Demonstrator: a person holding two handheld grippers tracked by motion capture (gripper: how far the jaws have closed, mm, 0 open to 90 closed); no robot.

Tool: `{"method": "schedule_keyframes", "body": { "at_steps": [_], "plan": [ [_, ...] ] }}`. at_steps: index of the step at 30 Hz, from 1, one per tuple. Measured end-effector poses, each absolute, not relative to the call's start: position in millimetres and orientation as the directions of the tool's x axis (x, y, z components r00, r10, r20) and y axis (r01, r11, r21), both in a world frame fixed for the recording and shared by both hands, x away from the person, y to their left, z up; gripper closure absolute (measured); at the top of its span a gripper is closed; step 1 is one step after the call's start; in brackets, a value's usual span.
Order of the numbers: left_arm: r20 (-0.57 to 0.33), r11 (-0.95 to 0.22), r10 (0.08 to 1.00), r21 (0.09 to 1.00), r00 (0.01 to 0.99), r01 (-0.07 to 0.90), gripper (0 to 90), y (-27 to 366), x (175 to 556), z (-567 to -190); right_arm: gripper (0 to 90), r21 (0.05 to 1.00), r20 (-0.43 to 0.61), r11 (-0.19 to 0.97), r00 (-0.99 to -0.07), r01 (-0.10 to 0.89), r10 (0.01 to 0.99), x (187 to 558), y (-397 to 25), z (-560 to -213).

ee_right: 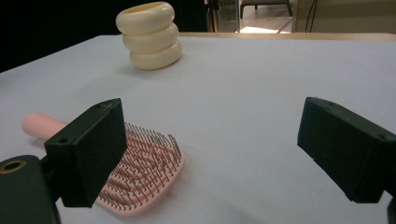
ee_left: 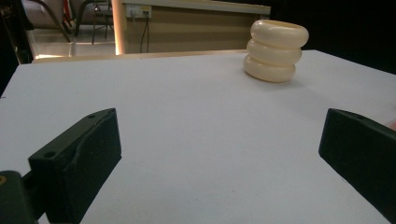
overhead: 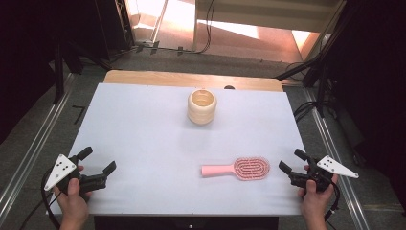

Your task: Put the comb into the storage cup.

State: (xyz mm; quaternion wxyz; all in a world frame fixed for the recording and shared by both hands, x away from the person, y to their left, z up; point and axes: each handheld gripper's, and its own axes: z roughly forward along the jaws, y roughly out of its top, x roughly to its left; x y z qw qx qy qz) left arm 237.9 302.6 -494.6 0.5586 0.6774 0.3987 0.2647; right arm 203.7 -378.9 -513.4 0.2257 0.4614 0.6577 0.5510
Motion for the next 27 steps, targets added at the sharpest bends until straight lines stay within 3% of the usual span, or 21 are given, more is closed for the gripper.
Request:
{"method": "schedule_keyframes", "body": {
  "at_steps": [3,4,5,7,9,10,13,15,17,27],
  "plan": [
    [-0.09,-0.055,0.834,0.968,0.544,0.245,0.0,302.7,238.4,-494.8,6.8,0.933,0.202,-0.024,-0.465,0.36,0.862,202.0,-378.6,-512.2],
    [-0.091,-0.056,0.832,0.967,0.546,0.247,0.0,303.6,238.0,-494.7,14.7,0.931,0.199,-0.016,-0.469,0.364,0.86,199.7,-377.9,-510.4],
    [-0.091,-0.056,0.832,0.967,0.546,0.247,0.0,303.6,238.0,-494.7,14.7,0.931,0.199,-0.016,-0.469,0.364,0.86,199.7,-377.9,-510.4],
    [-0.096,-0.053,0.834,0.966,0.544,0.252,0.0,303.6,238.7,-494.8,30.6,0.926,0.179,0.02,-0.485,0.377,0.856,197.3,-374.8,-507.5],
    [-0.097,-0.054,0.834,0.965,0.544,0.255,0.0,303.2,239.3,-494.8,34.6,0.921,0.164,0.046,-0.495,0.386,0.853,197.1,-373.2,-506.8],
    [-0.094,-0.059,0.833,0.965,0.545,0.257,0.0,302.2,240.5,-495.1,53.4,0.906,0.123,0.108,-0.497,0.41,0.859,194.4,-368.7,-503.8],
    [-0.093,-0.063,0.833,0.964,0.545,0.26,0.0,301.4,241.0,-495.1,70.3,0.897,0.066,0.166,-0.497,0.409,0.865,188.1,-364.1,-498.0],
    [-0.09,-0.067,0.833,0.963,0.546,0.261,0.0,301.7,241.3,-495.2,74.2,0.893,0.057,0.184,-0.51,0.41,0.858,187.0,-362.9,-496.1],
    [-0.095,-0.061,0.834,0.963,0.544,0.261,0.0,302.1,240.9,-495.4,86.8,0.881,0.068,0.223,-0.577,0.417,0.814,187.0,-359.0,-493.0],
    [-0.082,-0.075,0.834,0.963,0.546,0.258,0.0,301.1,239.9,-495.5,87.9,0.804,0.091,0.345,-0.674,0.485,0.733,192.2,-338.6,-490.6]
  ]
}}
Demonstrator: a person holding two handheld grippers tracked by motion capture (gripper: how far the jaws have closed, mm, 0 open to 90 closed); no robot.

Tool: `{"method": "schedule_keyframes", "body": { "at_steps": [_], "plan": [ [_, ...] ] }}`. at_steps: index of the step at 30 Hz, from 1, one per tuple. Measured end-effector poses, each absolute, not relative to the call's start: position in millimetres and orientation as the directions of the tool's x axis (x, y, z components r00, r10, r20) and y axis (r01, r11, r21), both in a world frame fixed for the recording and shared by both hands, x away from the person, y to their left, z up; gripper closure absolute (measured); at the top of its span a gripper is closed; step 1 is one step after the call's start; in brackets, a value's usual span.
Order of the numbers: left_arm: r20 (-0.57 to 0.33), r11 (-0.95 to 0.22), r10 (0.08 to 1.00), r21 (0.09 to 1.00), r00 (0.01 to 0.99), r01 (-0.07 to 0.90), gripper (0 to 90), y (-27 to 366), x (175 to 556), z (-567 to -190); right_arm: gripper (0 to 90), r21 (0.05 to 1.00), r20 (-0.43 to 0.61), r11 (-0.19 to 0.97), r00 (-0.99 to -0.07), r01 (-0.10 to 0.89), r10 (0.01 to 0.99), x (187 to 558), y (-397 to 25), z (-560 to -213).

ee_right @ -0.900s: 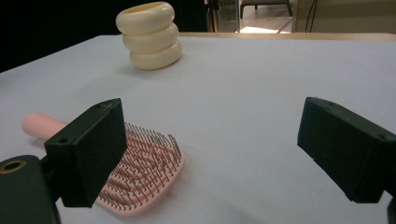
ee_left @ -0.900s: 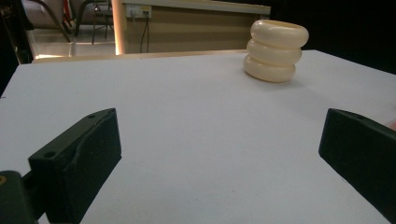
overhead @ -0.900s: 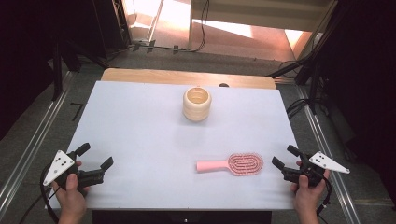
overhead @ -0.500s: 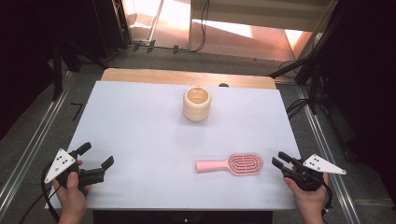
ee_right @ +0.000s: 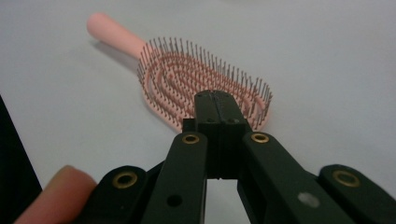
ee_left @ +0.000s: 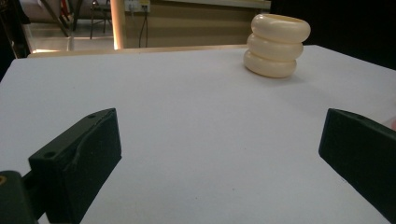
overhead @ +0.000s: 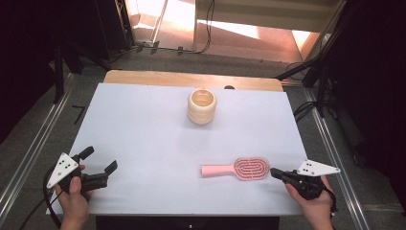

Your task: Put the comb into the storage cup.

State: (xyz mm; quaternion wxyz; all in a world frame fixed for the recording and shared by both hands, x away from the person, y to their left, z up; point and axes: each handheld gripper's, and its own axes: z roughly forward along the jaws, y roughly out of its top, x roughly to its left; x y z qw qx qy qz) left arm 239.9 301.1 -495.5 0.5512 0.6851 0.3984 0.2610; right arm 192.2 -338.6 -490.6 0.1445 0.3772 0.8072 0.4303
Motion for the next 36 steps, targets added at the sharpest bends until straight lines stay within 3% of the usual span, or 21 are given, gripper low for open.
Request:
{"method": "schedule_keyframes", "body": {
  "at_steps": [8,36],
  "plan": [
    [-0.076,-0.083,0.833,0.962,0.548,0.259,0.0,300.2,239.7,-495.9,87.9,0.748,0.087,0.426,-0.711,0.509,0.698,197.8,-330.2,-504.3],
    [-0.057,-0.103,0.834,0.961,0.549,0.256,0.0,298.1,238.8,-496.2,87.9,0.696,0.065,0.418,-0.631,0.584,0.773,238.4,-317.7,-511.8]
  ]
}}
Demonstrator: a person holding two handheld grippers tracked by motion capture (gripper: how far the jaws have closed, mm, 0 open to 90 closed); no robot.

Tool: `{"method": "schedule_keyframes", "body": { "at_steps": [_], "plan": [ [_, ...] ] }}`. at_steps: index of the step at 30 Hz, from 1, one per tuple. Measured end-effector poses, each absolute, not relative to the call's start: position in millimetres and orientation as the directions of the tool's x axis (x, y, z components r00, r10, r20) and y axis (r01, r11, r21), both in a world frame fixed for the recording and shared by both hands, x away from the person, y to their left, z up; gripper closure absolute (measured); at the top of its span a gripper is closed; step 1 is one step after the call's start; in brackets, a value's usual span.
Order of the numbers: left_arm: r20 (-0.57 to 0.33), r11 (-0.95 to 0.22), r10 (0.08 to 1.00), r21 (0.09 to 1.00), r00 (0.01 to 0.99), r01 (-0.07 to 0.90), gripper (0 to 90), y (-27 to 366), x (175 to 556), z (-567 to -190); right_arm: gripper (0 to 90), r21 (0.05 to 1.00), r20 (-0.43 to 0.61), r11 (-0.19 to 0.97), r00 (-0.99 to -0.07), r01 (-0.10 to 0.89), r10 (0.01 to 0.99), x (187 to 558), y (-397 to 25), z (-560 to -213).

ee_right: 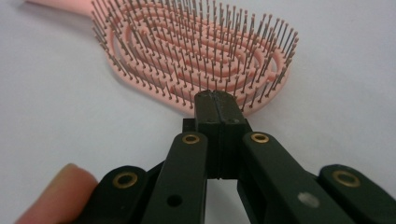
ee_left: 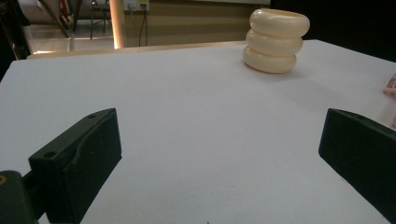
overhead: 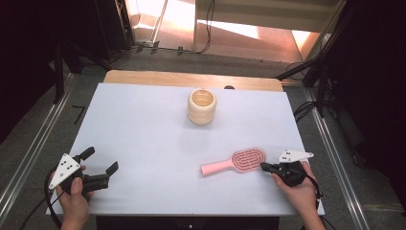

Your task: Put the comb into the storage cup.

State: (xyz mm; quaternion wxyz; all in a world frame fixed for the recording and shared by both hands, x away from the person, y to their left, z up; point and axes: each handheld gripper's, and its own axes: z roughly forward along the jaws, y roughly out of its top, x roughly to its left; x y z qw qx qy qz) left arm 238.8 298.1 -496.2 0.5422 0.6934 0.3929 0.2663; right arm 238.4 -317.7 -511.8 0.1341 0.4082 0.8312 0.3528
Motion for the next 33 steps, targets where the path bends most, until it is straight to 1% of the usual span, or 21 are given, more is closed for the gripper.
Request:
{"method": "schedule_keyframes", "body": {
  "at_steps": [6,21,25,27,29,30,31,32,33],
  "plan": [
    [-0.046,-0.114,0.832,0.961,0.553,0.252,0.0,296.7,237.8,-496.4,87.9,0.69,0.057,0.409,-0.607,0.597,0.792,258.1,-310.5,-510.5],
    [-0.036,-0.124,0.831,0.96,0.554,0.25,0.0,296.0,237.6,-496.4,87.9,0.717,0.087,0.343,-0.566,0.607,0.82,305.7,-293.1,-510.6],
    [-0.039,-0.121,0.829,0.961,0.558,0.247,0.0,296.5,237.3,-496.4,87.9,0.732,0.078,0.327,-0.55,0.597,0.831,304.5,-291.5,-504.3],
    [-0.04,-0.12,0.829,0.961,0.558,0.248,0.0,296.4,237.5,-496.4,87.9,0.743,0.049,0.347,-0.564,0.572,0.824,297.8,-288.9,-495.9],
    [-0.038,-0.123,0.829,0.961,0.558,0.248,0.0,296.3,237.6,-496.3,87.9,0.746,0.042,0.352,-0.567,0.566,0.823,293.6,-286.6,-491.3],
    [-0.039,-0.123,0.828,0.961,0.559,0.249,0.0,296.0,237.9,-496.3,87.9,0.753,0.038,0.358,-0.579,0.552,0.814,289.9,-283.6,-487.3],
    [-0.035,-0.129,0.827,0.96,0.561,0.249,0.0,295.7,238.0,-496.1,87.9,0.76,0.021,0.383,-0.609,0.525,0.793,282.3,-271.8,-479.8],
    [-0.035,-0.129,0.827,0.96,0.561,0.249,0.0,295.7,238.0,-496.1,87.9,0.76,0.021,0.383,-0.609,0.525,0.793,282.3,-271.8,-479.8],
    [-0.037,-0.126,0.827,0.96,0.562,0.249,0.0,295.6,237.8,-496.1,87.9,0.761,0.013,0.407,-0.64,0.505,0.768,278.1,-259.8,-475.3]
  ]
}}
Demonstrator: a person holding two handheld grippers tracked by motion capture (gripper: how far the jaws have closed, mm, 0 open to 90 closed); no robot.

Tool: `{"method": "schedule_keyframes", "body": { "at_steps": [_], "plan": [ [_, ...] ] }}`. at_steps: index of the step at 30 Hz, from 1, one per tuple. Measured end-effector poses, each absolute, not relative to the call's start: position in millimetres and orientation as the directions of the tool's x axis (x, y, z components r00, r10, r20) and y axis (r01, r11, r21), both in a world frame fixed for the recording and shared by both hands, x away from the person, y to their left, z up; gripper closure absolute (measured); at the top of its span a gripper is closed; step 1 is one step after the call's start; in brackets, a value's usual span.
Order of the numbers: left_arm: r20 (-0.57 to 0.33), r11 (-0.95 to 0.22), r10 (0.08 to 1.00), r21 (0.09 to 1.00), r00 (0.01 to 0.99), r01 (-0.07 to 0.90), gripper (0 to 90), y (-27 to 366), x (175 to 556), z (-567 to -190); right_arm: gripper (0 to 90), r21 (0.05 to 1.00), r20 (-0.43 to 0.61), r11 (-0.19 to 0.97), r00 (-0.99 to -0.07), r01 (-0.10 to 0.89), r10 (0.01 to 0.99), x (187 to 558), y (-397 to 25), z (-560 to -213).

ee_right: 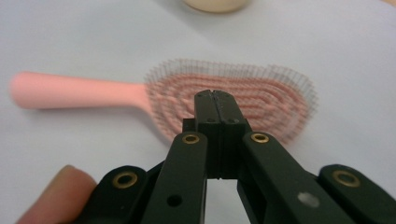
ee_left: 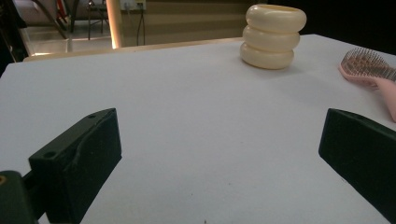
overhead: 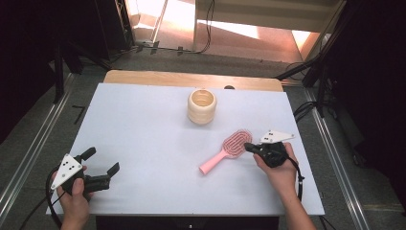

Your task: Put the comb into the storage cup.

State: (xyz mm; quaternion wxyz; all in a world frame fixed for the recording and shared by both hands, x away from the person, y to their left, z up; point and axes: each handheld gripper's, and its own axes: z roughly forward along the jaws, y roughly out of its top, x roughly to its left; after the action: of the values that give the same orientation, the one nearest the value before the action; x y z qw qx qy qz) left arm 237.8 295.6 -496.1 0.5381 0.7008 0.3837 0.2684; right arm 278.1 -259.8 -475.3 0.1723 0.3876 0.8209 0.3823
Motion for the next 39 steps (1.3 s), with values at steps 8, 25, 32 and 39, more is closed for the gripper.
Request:
{"method": "schedule_keyframes", "body": {
  "at_steps": [8,25,32,39],
  "plan": [
    [-0.04,-0.122,0.826,0.961,0.563,0.247,0.0,296.1,237.8,-496.1,87.9,0.771,0.036,0.457,-0.747,0.444,0.664,270.8,-202.1,-465.7],
    [-0.034,-0.131,0.823,0.96,0.567,0.248,0.0,295.4,238.0,-496.0,87.9,0.729,0.06,0.535,-0.819,0.427,0.571,269.5,-134.5,-481.3],
    [-0.035,-0.131,0.821,0.96,0.57,0.248,0.0,294.8,238.3,-496.1,87.9,0.708,0.059,0.557,-0.821,0.435,0.568,271.2,-120.2,-489.2],
    [-0.033,-0.135,0.819,0.959,0.572,0.248,0.0,294.5,238.4,-496.1,87.9,0.694,0.056,0.569,-0.821,0.441,0.568,270.5,-118.9,-493.7]
  ]
}}
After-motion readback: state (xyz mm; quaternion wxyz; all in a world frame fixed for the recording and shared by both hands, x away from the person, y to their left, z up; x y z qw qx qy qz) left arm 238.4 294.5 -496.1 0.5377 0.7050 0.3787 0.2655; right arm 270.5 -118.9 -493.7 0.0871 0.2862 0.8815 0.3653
